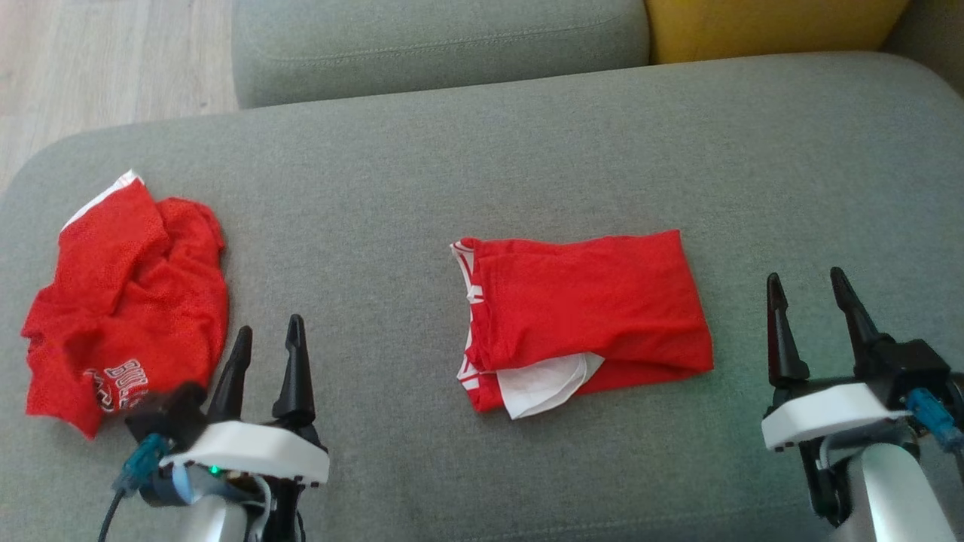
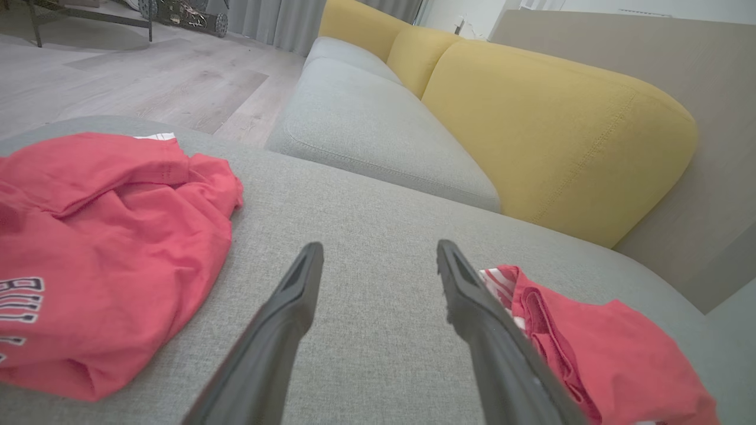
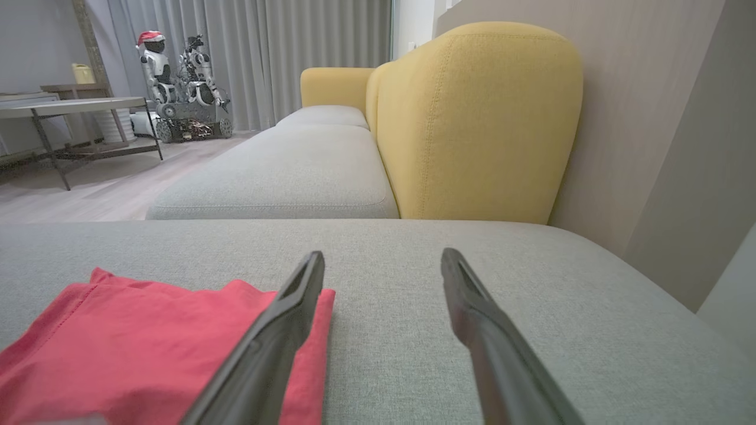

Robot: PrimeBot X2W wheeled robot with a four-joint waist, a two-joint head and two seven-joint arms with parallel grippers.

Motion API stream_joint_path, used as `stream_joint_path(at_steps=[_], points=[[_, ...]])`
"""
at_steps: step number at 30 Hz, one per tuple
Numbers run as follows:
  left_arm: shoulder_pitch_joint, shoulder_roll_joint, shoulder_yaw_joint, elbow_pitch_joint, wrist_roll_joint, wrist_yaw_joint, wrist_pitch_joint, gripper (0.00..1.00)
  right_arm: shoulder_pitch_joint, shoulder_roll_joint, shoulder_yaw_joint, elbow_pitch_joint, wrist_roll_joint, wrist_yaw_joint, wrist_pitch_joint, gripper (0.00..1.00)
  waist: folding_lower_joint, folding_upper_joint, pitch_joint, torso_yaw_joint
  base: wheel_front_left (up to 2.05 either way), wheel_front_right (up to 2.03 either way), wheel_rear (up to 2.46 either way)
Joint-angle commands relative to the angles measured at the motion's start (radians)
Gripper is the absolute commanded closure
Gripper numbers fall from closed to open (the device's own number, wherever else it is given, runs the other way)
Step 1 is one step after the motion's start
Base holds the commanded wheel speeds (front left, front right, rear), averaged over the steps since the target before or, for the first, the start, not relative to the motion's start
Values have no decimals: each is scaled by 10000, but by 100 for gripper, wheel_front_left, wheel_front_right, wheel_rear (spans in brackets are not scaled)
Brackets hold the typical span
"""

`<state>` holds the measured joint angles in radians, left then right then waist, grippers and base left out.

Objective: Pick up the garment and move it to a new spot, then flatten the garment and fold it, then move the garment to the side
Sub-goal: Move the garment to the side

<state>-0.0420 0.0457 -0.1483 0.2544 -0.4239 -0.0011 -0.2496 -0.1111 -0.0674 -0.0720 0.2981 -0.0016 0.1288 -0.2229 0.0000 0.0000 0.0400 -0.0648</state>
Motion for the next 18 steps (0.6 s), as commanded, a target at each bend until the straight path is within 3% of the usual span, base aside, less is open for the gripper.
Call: stream_joint_path(at_steps=[1,6,18], points=[[-315,45,307,-376,77,-48,-122,0,-182,49,189,-384,-65,19,37,0,0,0,30,17,0,0,0],[-448,45,246,-332,106,-87,-122,0,-422,87,240,-285,257,19,304,0,0,0,294,117,0,0,0],[-991,45,108,-102,237,-270,-122,0,-1732,160,584,1712,1579,19,1273,0,0,0,1215,616,0,0,0]])
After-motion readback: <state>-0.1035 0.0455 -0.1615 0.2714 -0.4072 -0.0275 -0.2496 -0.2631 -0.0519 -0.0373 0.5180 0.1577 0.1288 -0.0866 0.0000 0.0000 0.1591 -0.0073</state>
